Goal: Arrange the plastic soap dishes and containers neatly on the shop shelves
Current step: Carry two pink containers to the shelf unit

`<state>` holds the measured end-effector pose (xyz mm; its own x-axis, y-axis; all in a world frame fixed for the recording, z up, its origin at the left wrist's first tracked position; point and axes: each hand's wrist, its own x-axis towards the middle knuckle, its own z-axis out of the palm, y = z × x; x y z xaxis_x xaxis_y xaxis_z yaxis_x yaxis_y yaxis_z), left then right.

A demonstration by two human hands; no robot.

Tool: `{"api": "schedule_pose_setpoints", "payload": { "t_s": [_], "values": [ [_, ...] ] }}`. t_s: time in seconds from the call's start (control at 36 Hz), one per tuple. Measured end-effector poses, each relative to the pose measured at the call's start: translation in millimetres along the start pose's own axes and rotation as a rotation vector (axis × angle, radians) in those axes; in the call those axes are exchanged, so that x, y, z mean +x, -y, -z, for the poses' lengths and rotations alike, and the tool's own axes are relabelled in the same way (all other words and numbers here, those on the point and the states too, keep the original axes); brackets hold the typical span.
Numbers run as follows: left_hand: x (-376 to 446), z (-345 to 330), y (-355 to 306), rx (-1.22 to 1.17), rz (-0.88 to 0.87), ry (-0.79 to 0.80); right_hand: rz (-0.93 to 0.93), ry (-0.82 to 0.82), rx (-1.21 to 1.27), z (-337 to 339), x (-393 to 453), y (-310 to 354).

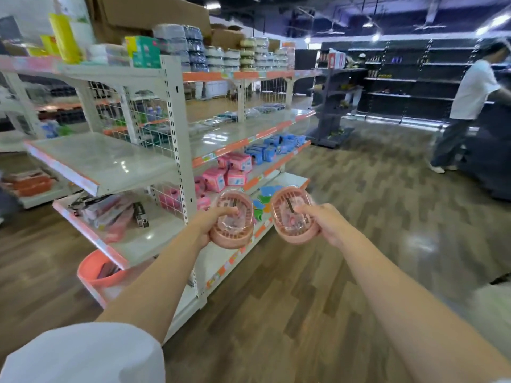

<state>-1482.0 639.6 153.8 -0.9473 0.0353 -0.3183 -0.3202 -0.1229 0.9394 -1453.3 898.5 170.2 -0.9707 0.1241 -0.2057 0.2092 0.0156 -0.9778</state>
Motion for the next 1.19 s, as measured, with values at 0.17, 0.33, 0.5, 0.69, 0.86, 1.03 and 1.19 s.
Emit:
{"api": "schedule_pose_setpoints", "payload": {
  "t_s": [0.17, 0.33, 0.5, 0.69, 0.86, 1.03, 1.19],
  "values": [
    [79, -8, -42, -0.001, -0.045, 0.002, 0.058, -0.038, 0.013, -5, 89, 38],
    [154, -14, -63, -0.003, -0.045, -0.04, 0.047, -0.021, 0.022, -10, 159, 47],
    [210, -32, -56, -0.021, 0.003, -0.048, -0.026, 0.002, -0.028, -9, 223, 35],
    [277, -43, -62, -0.024, 0.008, -0.15, -0.057, 0.08, -0.058, 2, 309, 45],
    [332, -61, -90, -0.089, -0.014, -0.27, -0.011, 0.141, -0.101, 26, 387, 81],
    [381, -105, -128, -0.182, -0.123, -0.291, 0.087, 0.16, -0.102, 53, 464, 120],
    [412, -145, -132, -0.183, -0.113, -0.273, 0.06, 0.267, -0.097, 55, 513, 119]
  ]
}}
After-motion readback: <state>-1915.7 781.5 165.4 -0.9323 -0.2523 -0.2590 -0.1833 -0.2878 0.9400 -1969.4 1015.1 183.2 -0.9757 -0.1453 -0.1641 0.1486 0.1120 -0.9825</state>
